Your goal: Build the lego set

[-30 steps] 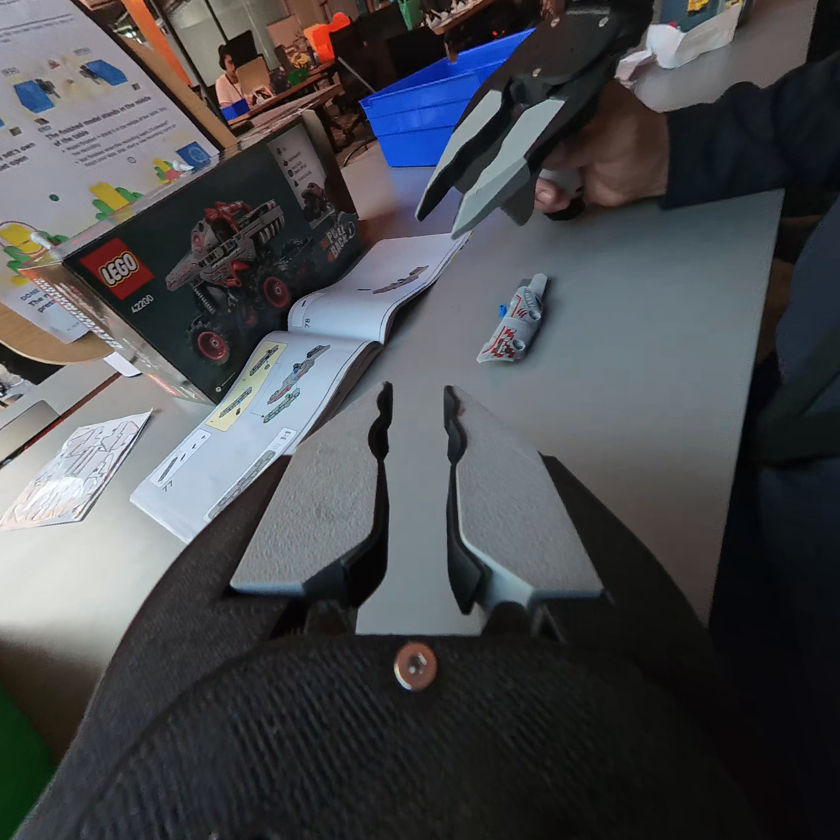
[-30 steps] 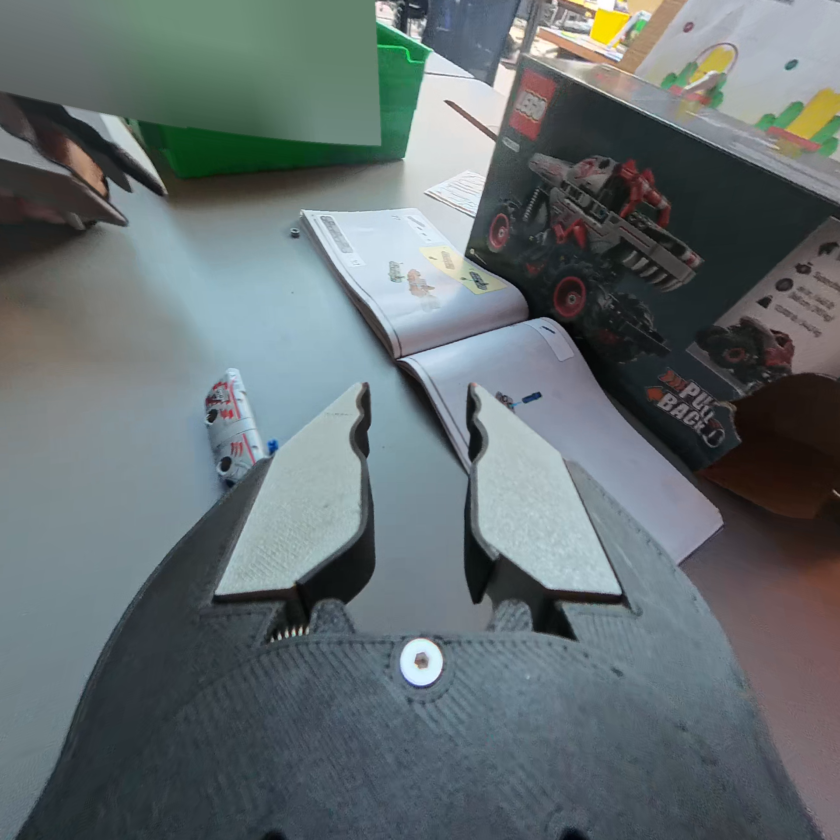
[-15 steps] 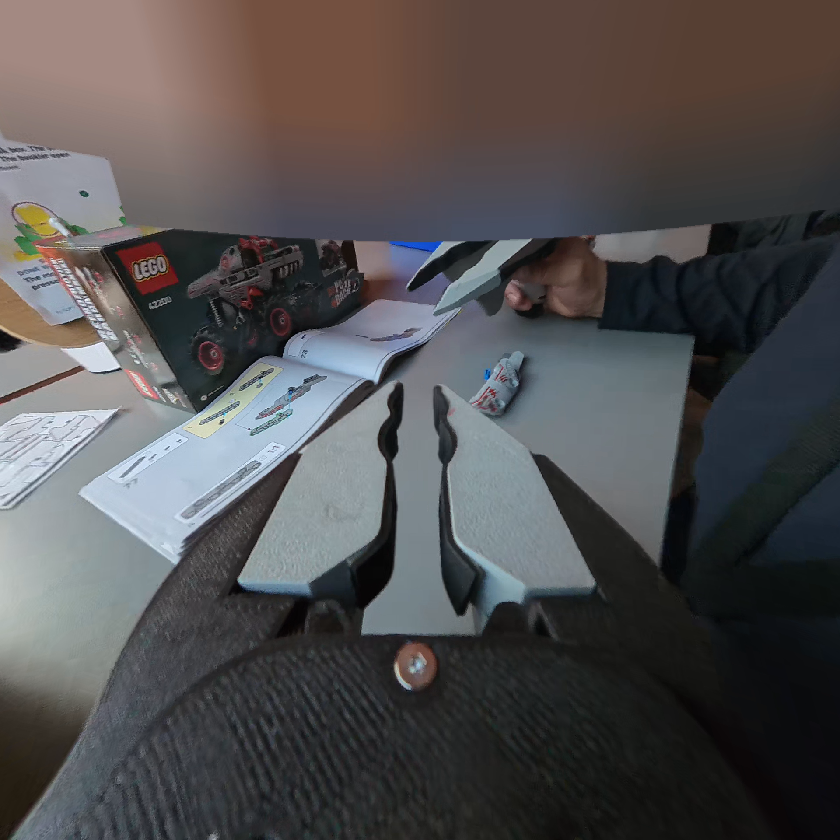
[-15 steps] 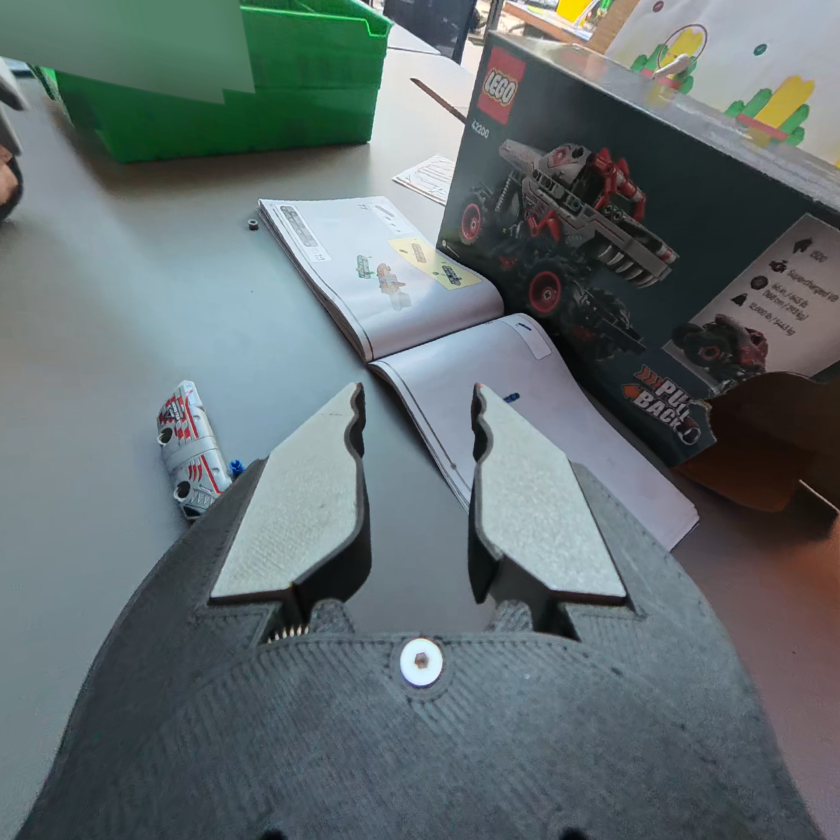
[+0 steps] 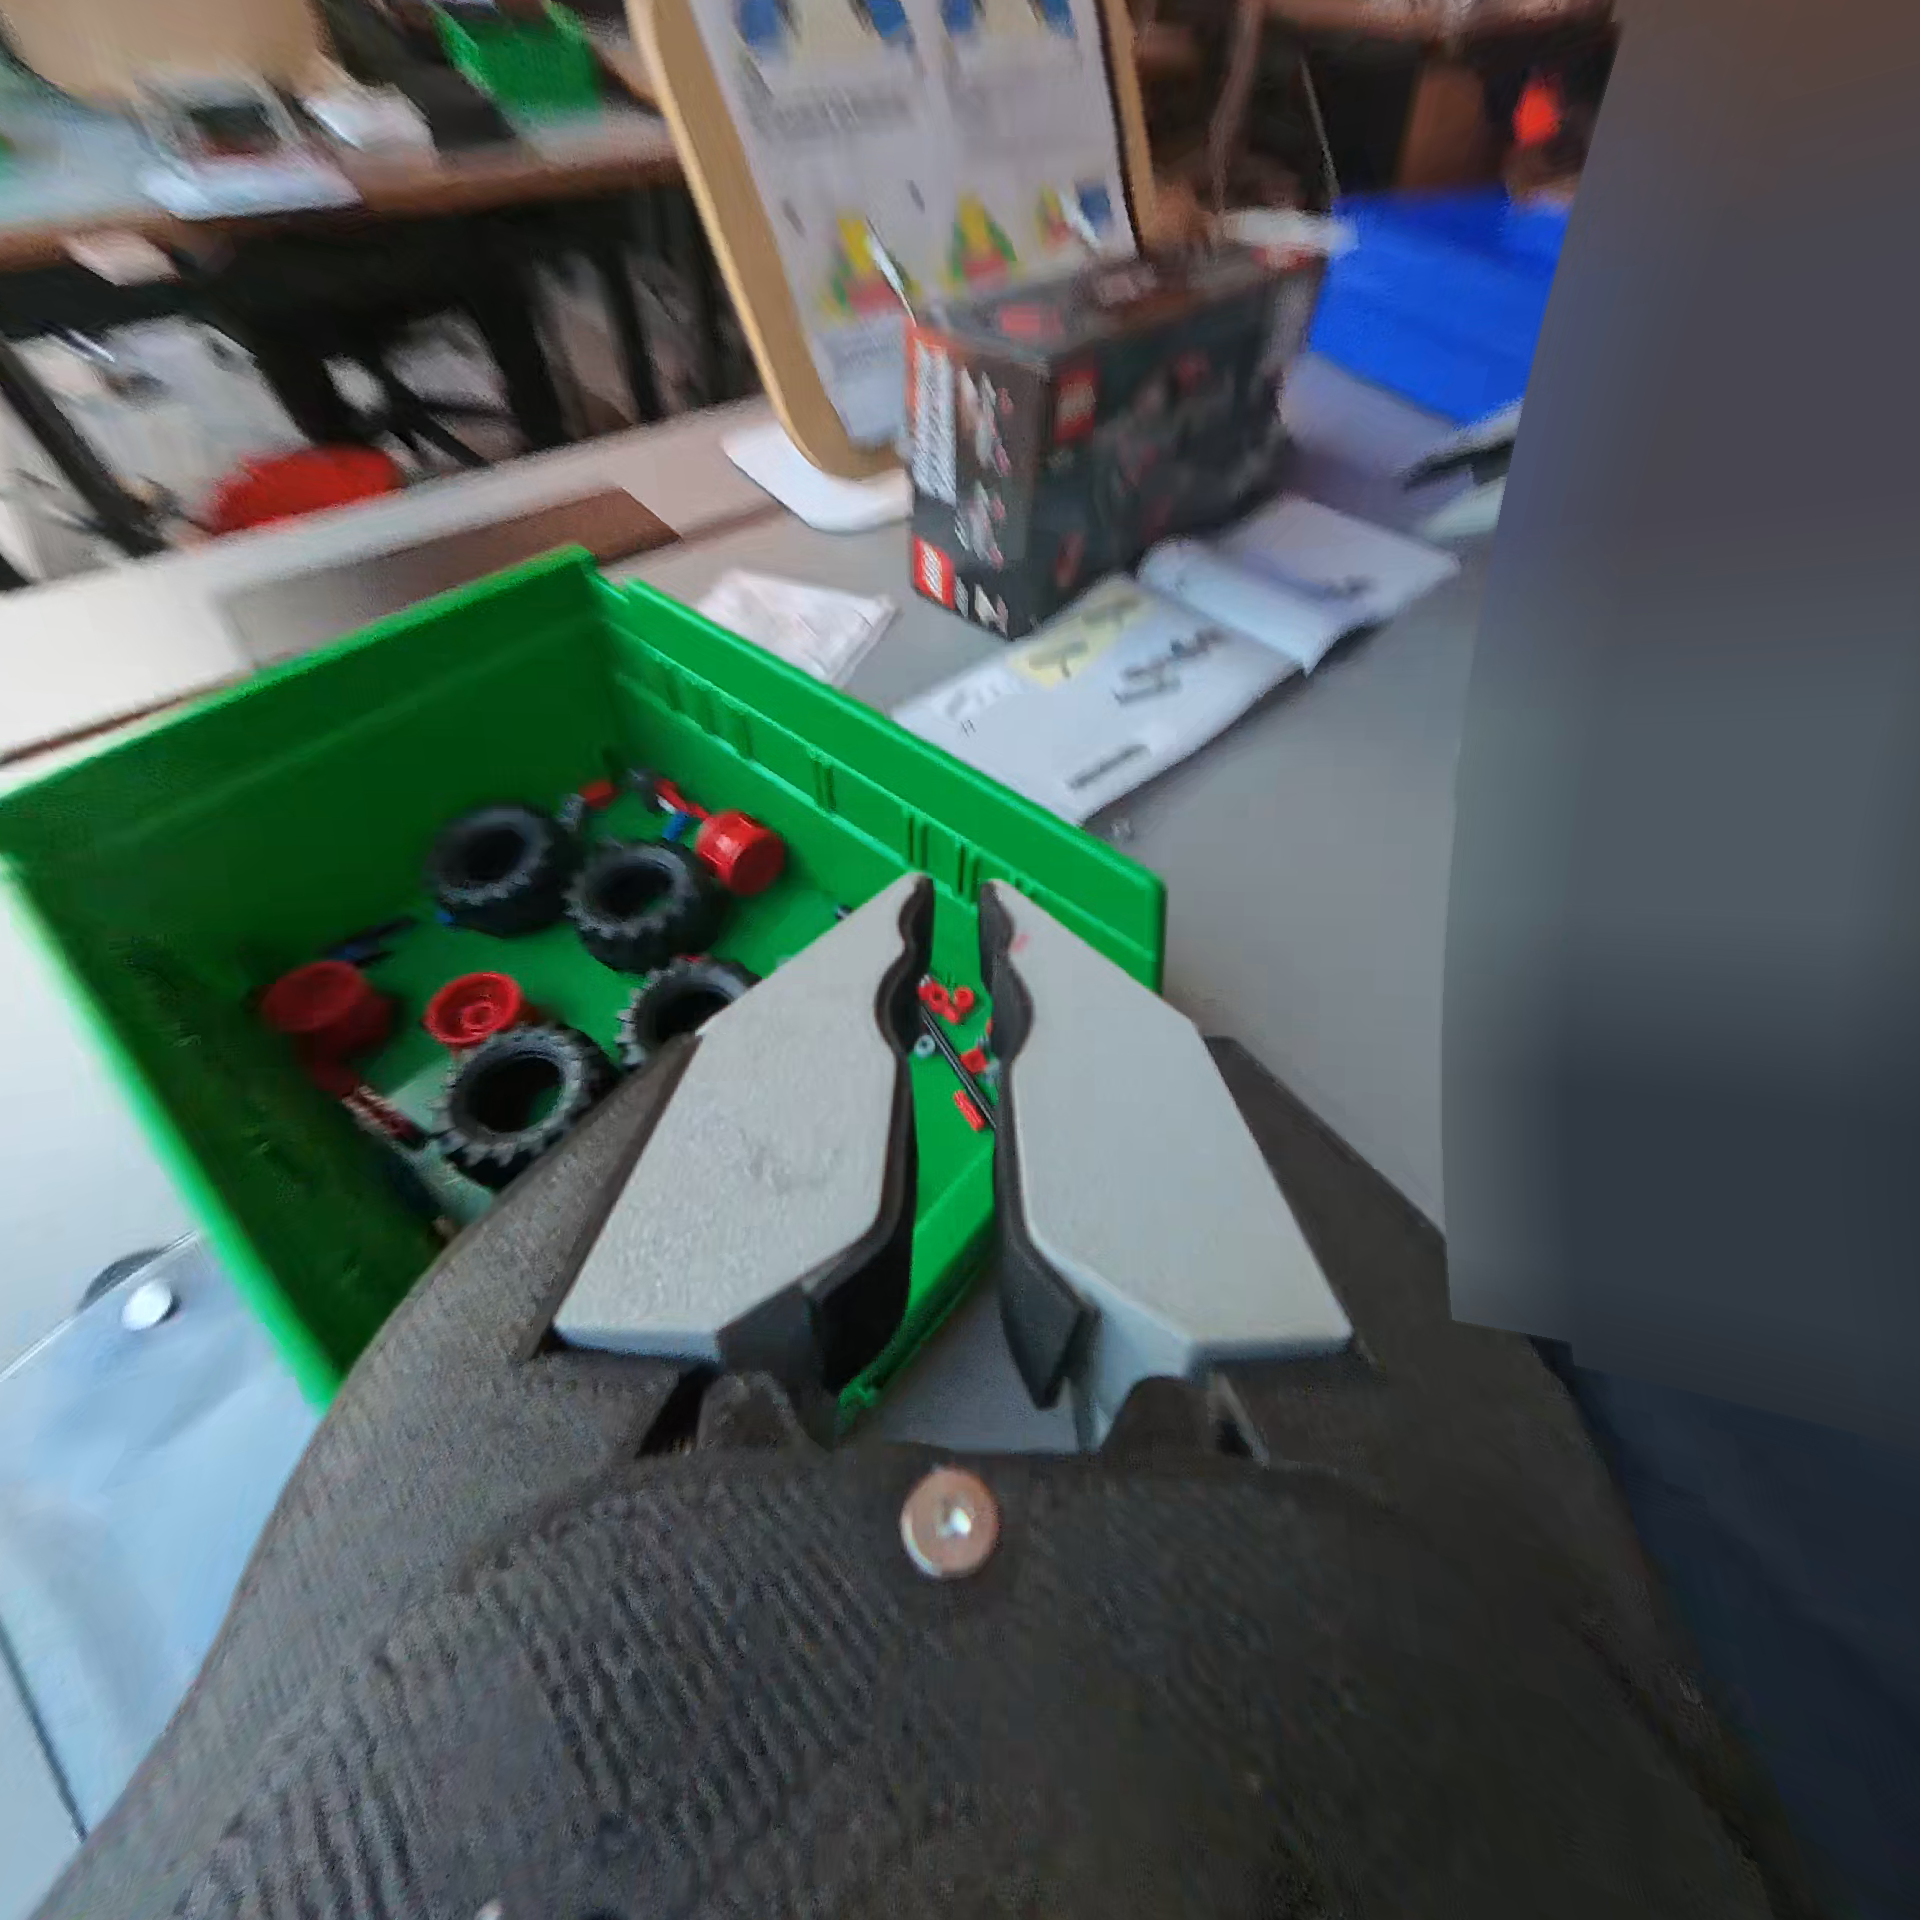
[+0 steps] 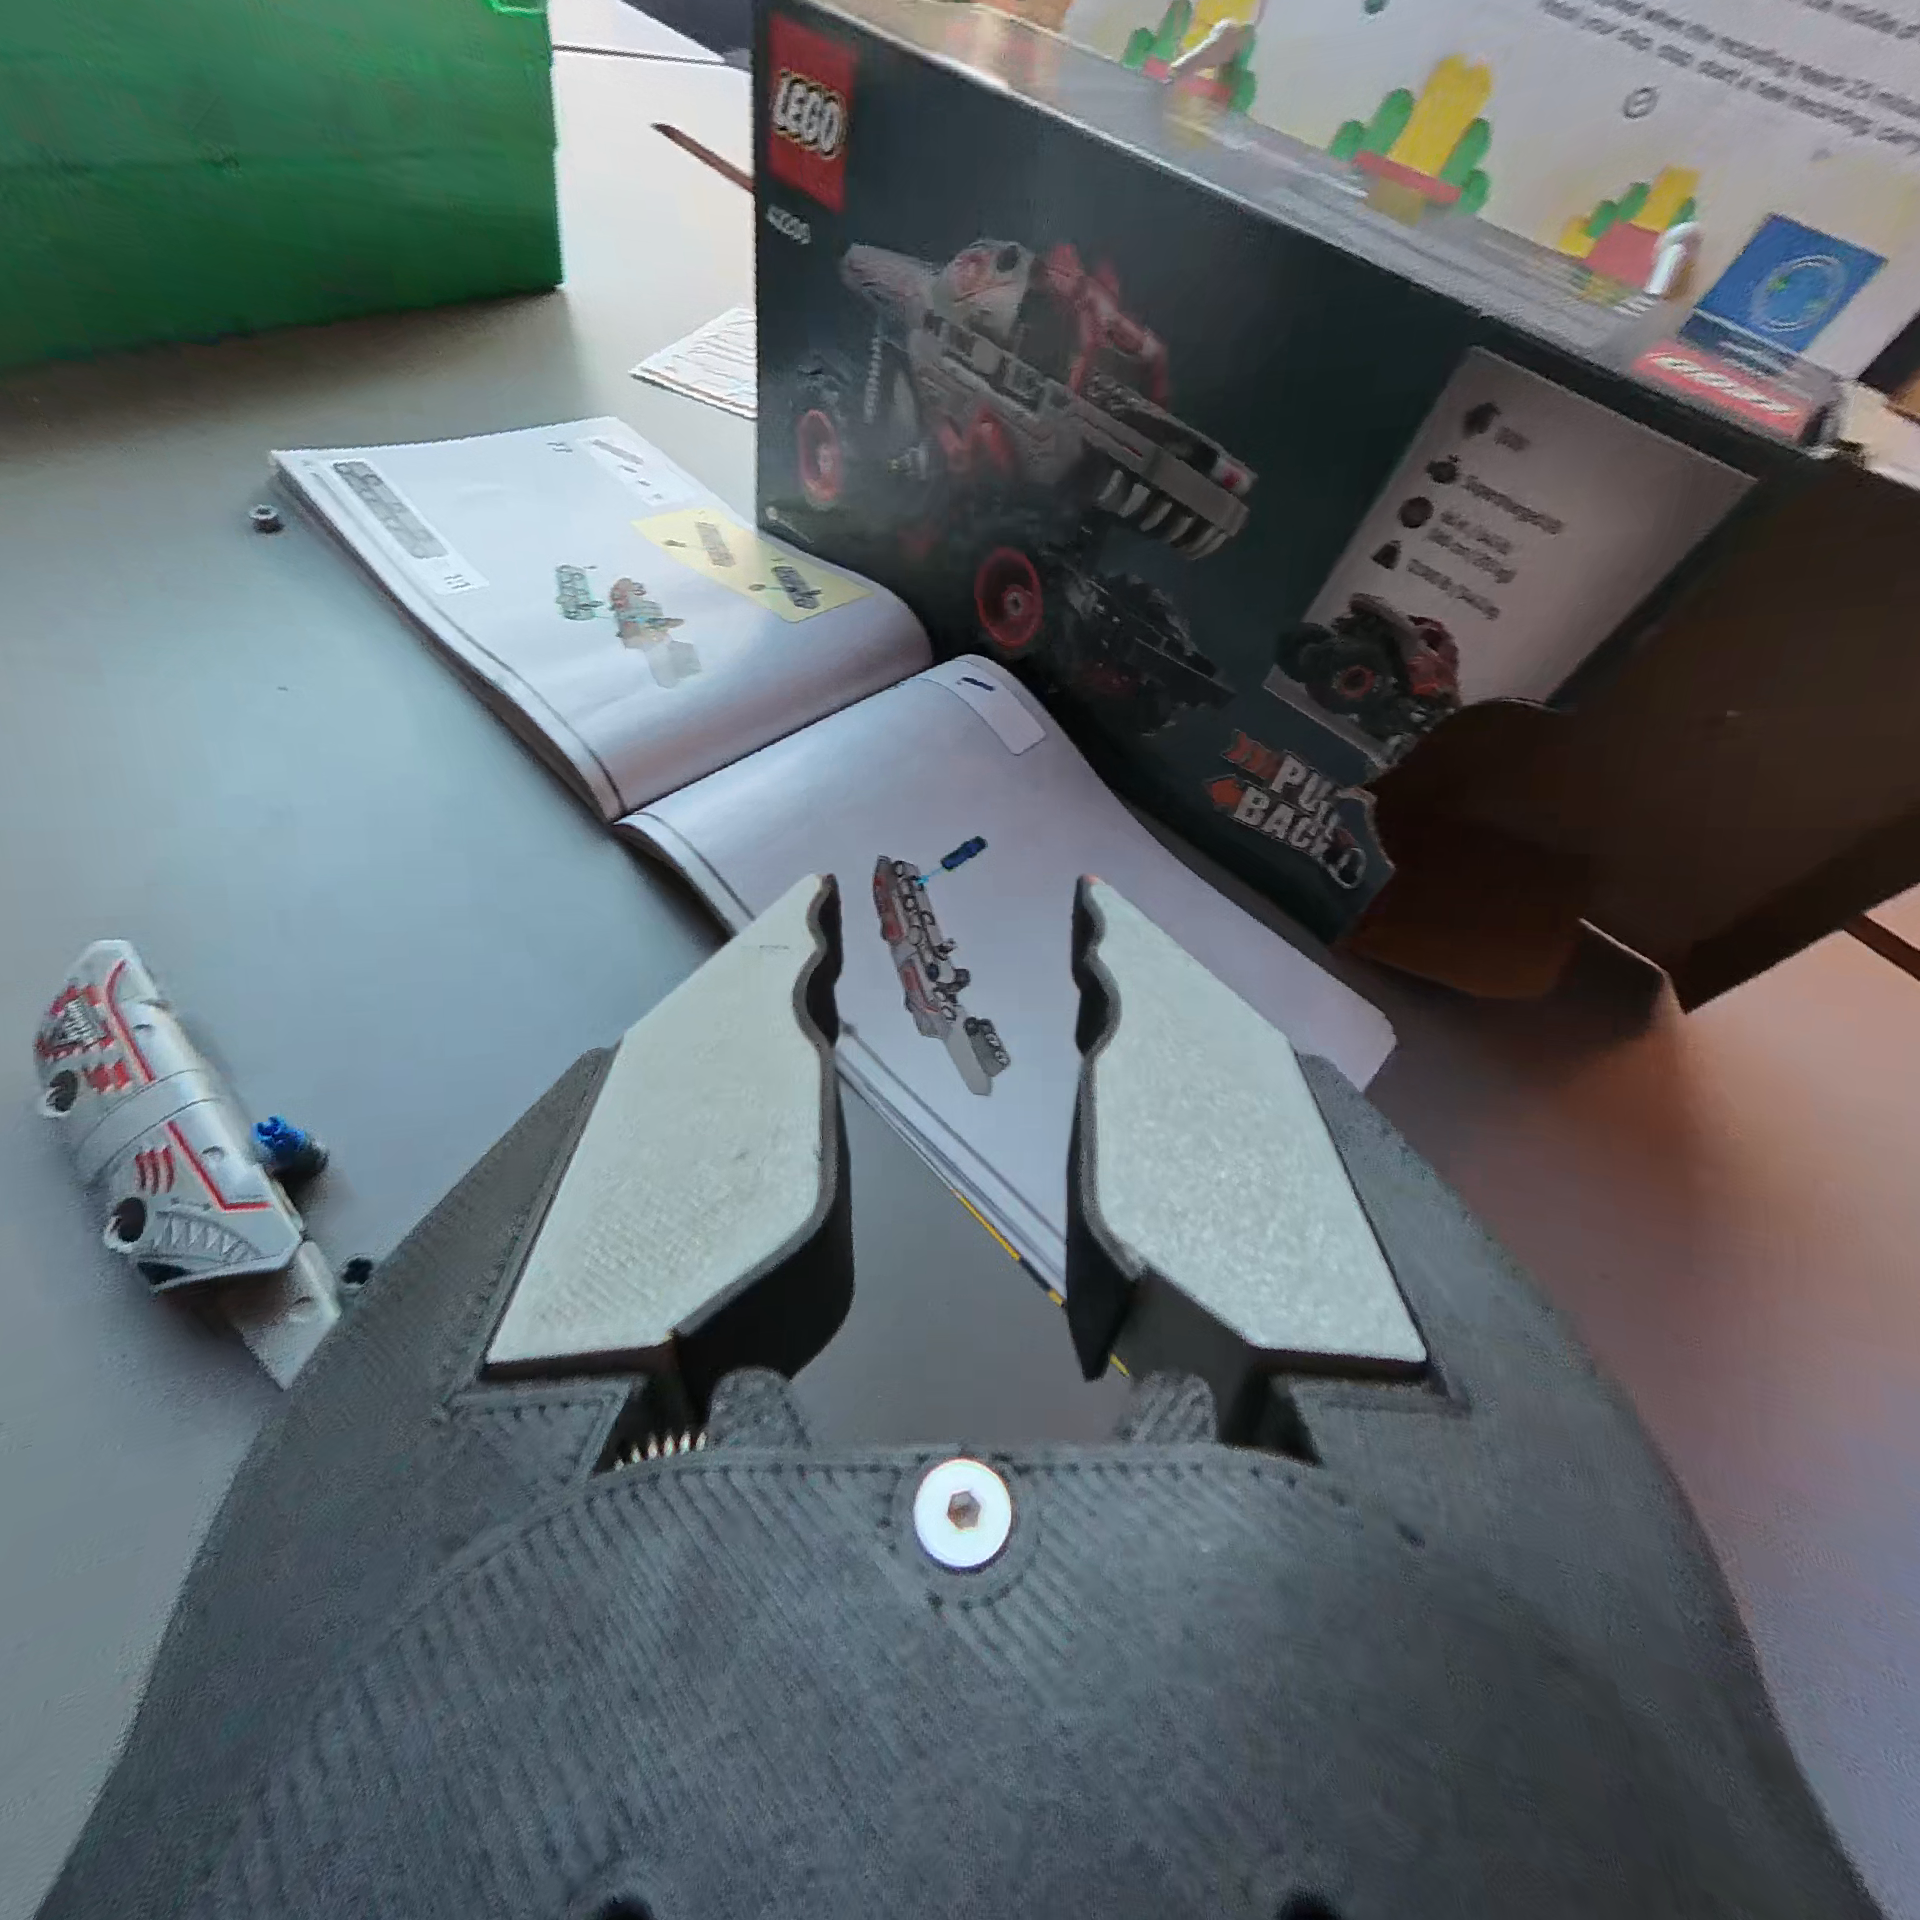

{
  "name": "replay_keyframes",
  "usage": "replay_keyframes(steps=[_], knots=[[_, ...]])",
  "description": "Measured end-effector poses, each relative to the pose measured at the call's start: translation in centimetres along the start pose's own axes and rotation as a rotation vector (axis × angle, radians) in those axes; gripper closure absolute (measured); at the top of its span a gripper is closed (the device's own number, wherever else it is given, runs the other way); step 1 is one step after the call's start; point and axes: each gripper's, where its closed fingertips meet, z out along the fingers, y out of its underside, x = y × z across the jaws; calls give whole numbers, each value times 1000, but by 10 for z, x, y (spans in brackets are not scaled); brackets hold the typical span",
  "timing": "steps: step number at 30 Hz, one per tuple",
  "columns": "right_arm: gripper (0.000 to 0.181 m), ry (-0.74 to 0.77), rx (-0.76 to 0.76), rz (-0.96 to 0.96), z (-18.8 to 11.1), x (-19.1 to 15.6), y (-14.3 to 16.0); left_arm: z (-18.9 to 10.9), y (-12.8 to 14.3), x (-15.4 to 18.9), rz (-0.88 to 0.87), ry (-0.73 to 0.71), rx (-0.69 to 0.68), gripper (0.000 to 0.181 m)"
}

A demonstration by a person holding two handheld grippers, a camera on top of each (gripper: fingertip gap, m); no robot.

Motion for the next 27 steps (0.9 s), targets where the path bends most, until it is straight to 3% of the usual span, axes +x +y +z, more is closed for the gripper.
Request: replay_keyframes(steps=[1, 5, 8, 10, 18, 21, 27], knots=[[140, 20, 4, 8, -1, 4, -1, 19, 11, -3, 18, 40, -117, 177], [141, 52, 8, 31, -2, 11, -1, 87, 75, -12, 112, 150, -574, 164], [142, 55, -6, 14, -2, 10, 1, 103, 106, -11, 82, 237, -752, 159], [142, 41, 1, 6, -3, 7, -1, 108, 119, -28, 108, 147, -829, 156], [145, -21, 53, -27, -12, -9, -13, 119, 112, -37, 85, 95, -825, 157], [146, -43, 68, -19, -12, -11, -17, 121, 119, -34, 91, 111, -852, 174], [148, -52, 58, -26, -11, -11, -15, 118, 116, -34, 82, 152, -847, 176]])
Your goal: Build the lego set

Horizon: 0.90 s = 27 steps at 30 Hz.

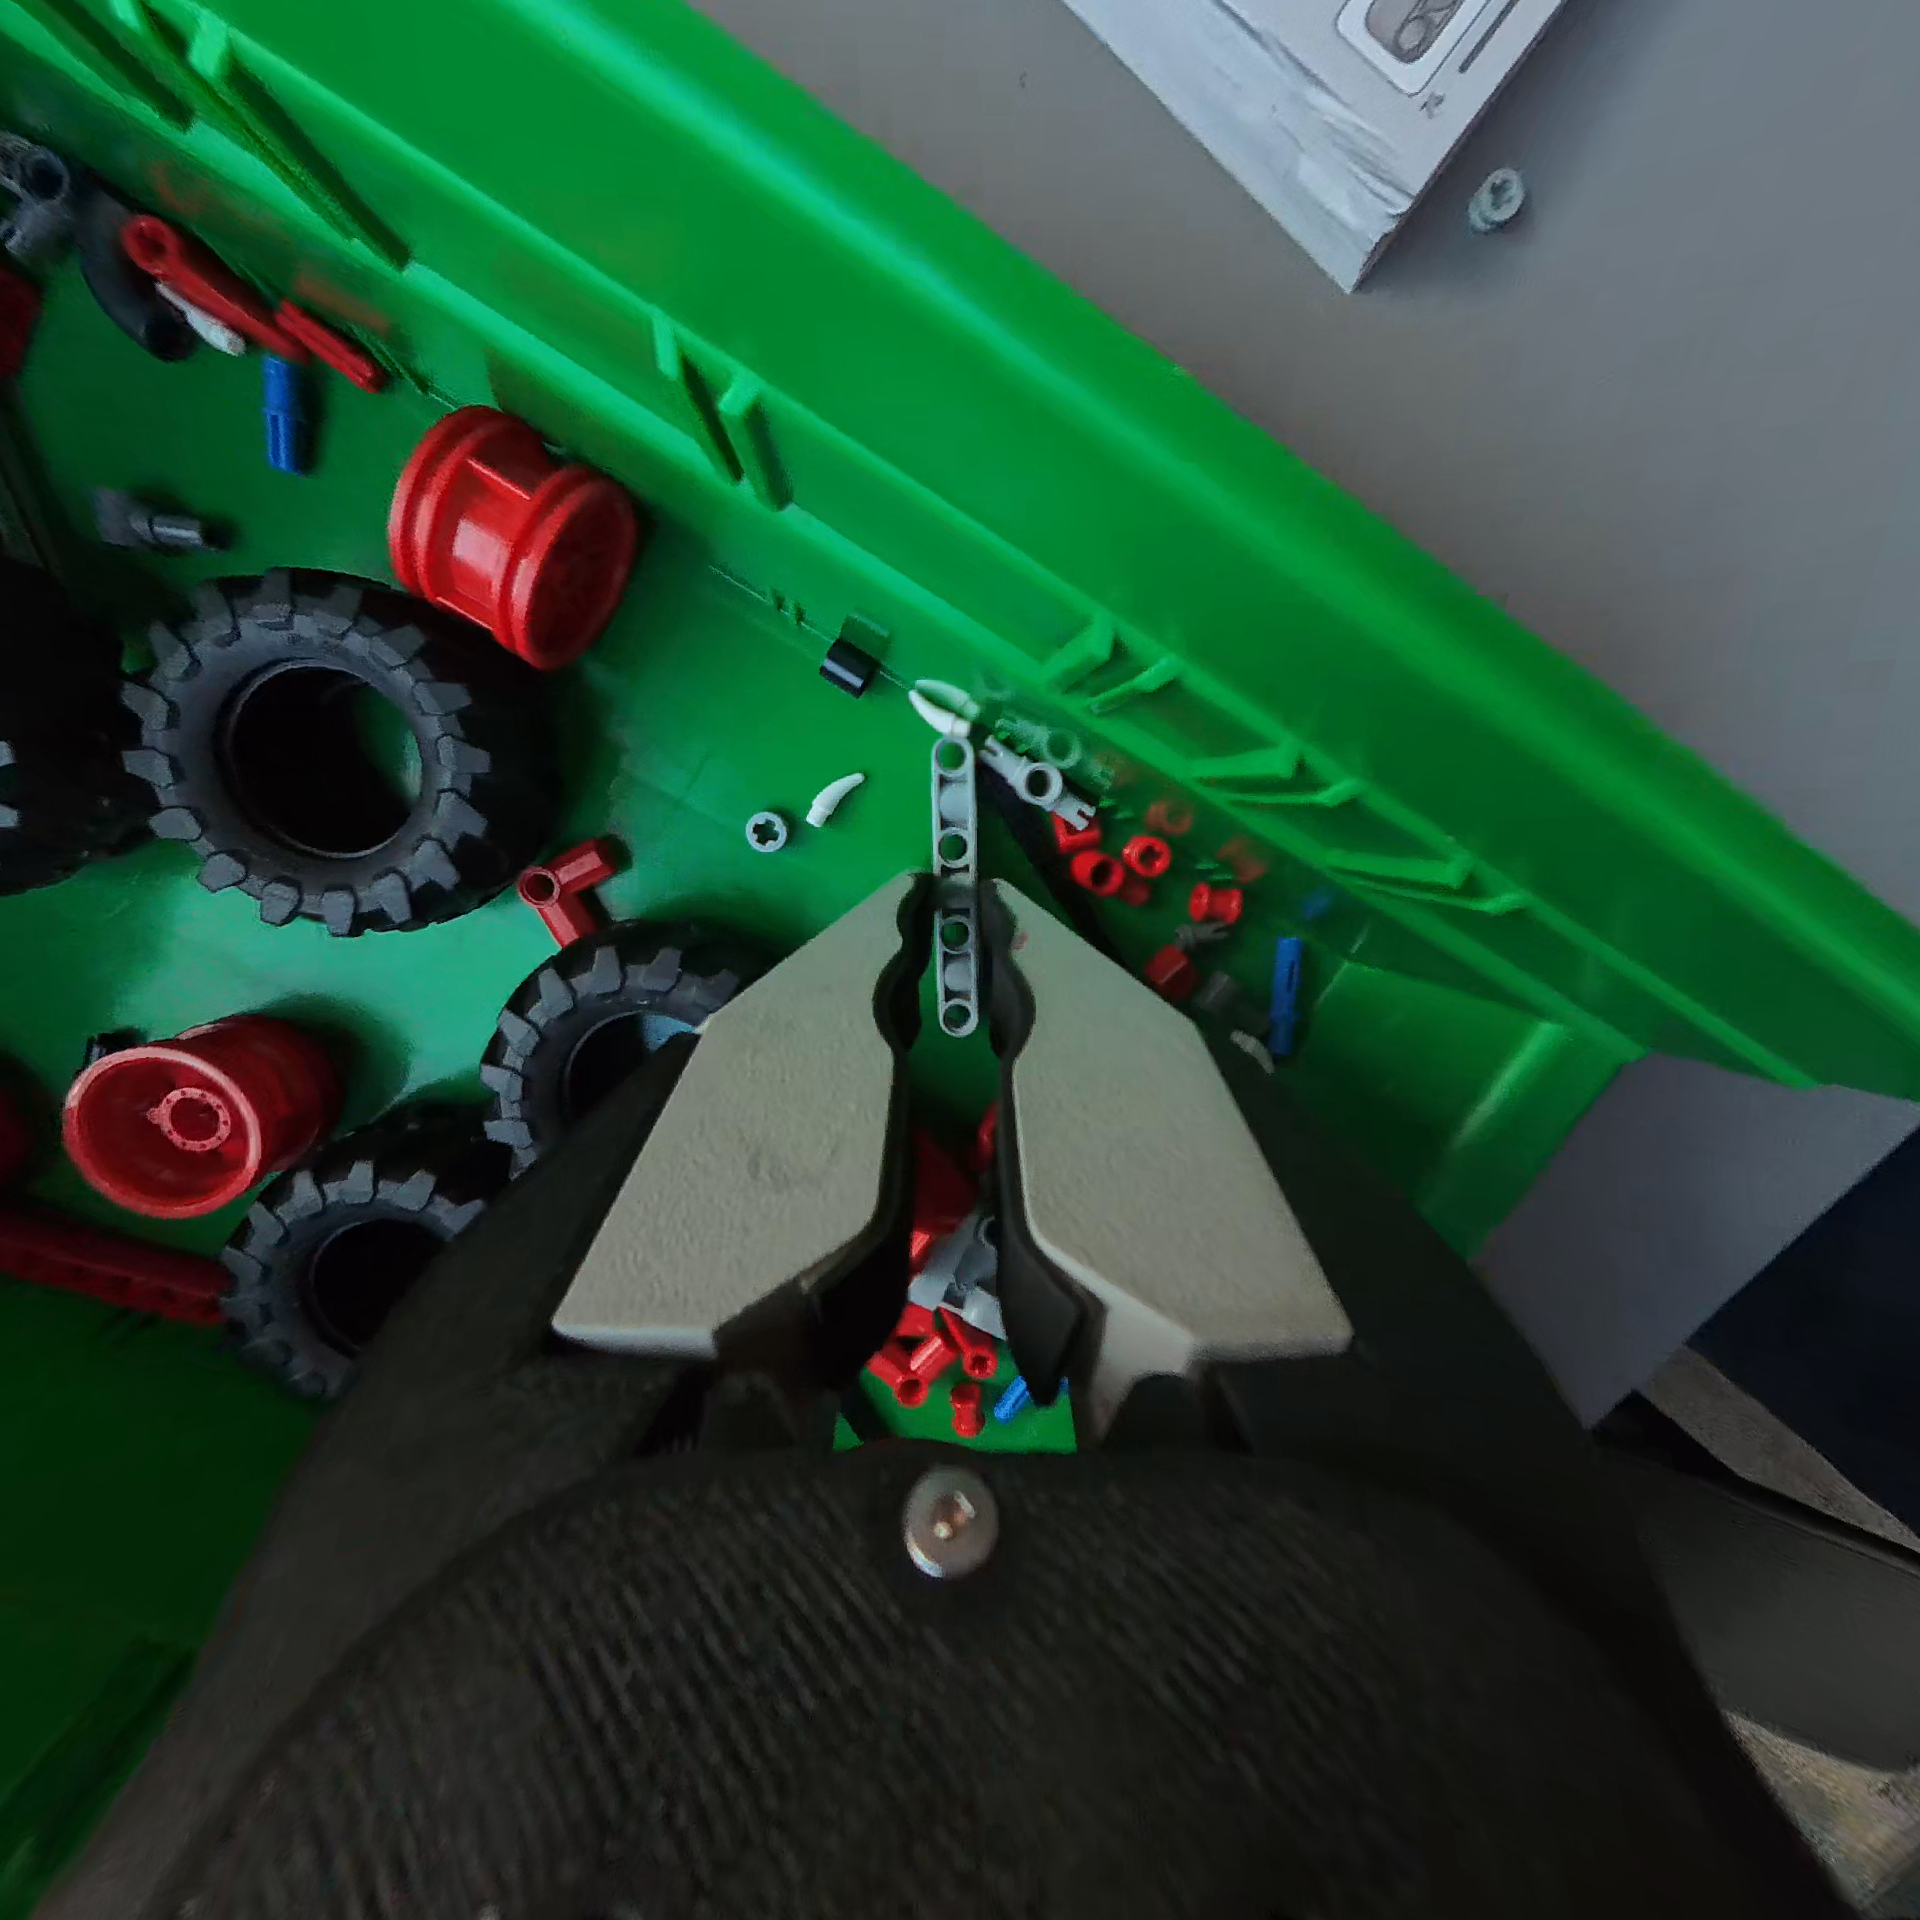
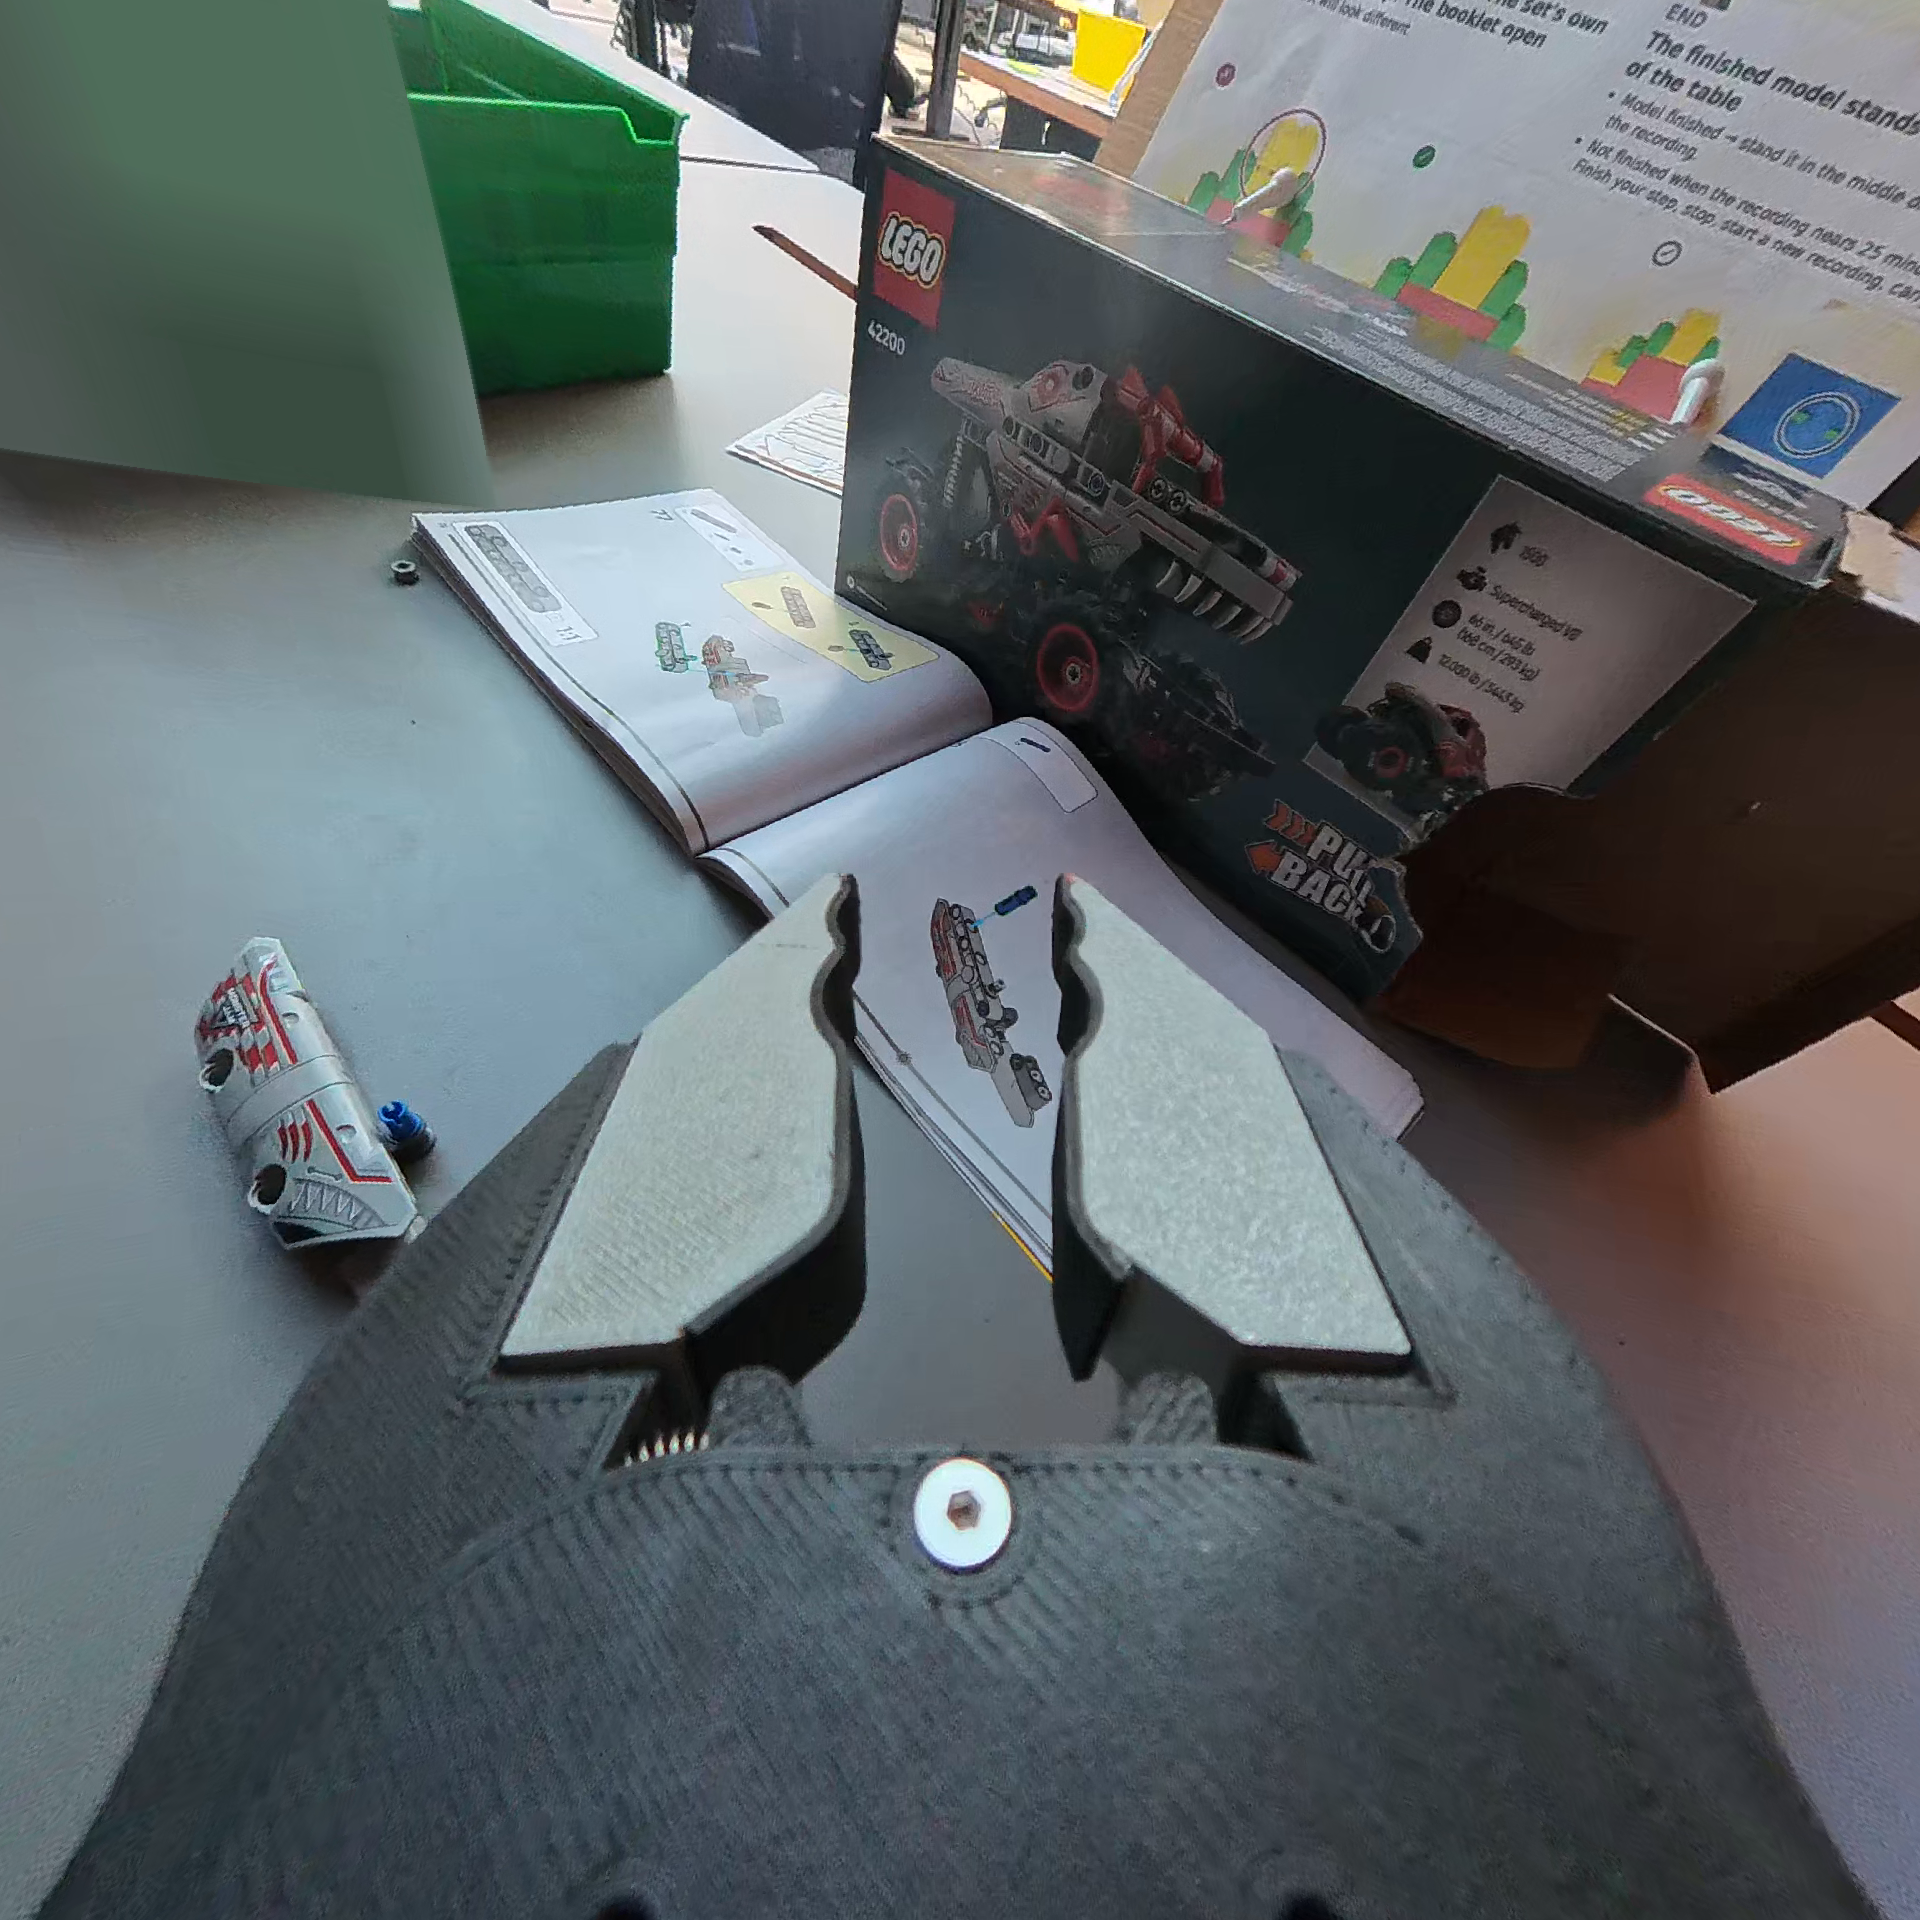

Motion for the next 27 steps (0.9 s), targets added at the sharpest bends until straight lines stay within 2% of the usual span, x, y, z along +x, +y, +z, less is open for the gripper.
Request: replay_keyframes(steps=[10, 13, 16, 18, 20, 23, 25, 27], knots=[[151, 12, -81, 10, 12, 5, 19, -23, -2, -6, -8, 44, 122, 176], [151, 20, -102, 7, 15, 6, 23, -28, -4, -6, 26, 23, 160, 175], [151, 37, -117, 2, 16, 8, 26, -35, -11, -3, 141, -40, 222, 176], [151, 42, -121, 5, 17, 9, 27, -38, -11, -6, 195, -83, 229, 176], [152, 43, -126, 8, 17, 9, 27, -38, -8, -14, 171, -93, 202, 176], [152, 42, -133, 4, 18, 9, 28, -32, -6, -13, 35, 38, 150, 175], [153, 46, -129, -3, 18, 9, 28, -32, -6, -8, 32, 85, 141, 175], [153, 44, -127, -7, 17, 8, 27, -42, -13, 1, 39, 121, 192, 175]])
